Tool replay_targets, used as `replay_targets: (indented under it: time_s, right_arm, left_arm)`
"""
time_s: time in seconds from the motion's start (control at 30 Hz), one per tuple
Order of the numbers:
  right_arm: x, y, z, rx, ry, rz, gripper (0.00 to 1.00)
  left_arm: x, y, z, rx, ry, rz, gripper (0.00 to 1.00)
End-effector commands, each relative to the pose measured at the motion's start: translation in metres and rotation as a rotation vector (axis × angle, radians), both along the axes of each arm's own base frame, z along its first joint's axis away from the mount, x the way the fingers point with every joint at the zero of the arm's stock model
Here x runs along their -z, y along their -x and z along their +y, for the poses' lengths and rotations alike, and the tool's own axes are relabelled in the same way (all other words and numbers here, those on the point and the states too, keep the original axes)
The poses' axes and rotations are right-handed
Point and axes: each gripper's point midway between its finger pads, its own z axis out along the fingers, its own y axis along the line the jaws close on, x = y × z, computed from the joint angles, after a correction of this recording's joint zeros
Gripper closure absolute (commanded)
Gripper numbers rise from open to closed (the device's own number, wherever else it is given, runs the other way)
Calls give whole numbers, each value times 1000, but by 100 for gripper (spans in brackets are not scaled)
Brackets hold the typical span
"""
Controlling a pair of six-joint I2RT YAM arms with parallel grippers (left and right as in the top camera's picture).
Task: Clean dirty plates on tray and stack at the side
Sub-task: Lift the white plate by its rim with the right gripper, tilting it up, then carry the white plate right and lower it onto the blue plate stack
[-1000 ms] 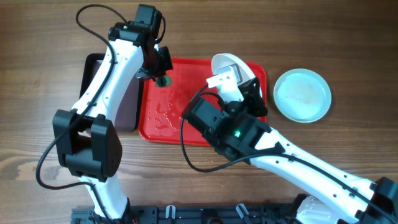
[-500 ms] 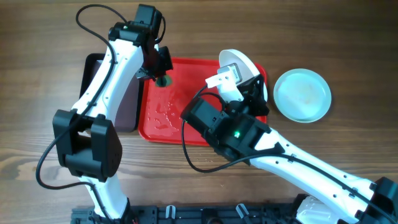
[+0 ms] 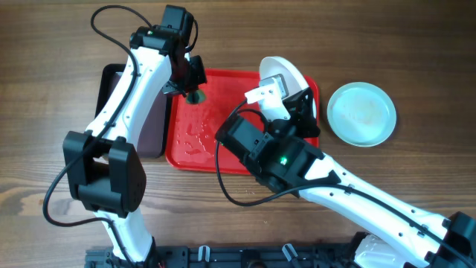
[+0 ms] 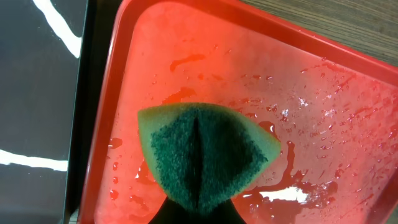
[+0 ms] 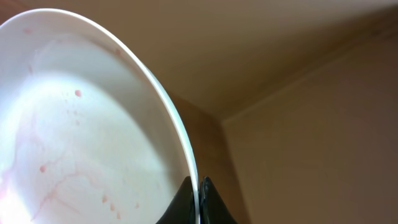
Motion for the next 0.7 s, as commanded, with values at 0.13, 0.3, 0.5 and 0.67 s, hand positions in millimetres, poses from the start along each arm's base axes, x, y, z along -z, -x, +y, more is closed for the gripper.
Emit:
replay_targets:
  time_s: [0.13,0.3,0.5,0.67]
  right_arm:
    - [-8,3,-4,22,-67,-63,96]
    - [17,1,14,-54,-178,58,96]
    - [88,4,33,-20,-695,387,96]
    - [103,-23,-5,75,-899,481,96]
  left_arm:
    - [6,2,-2,-14,14,24,96]
    - [6,2,-2,-14,14,23,96]
    - [6,1,-2,-13,14,20,96]
    - [6,1,-2,-10,15,16,96]
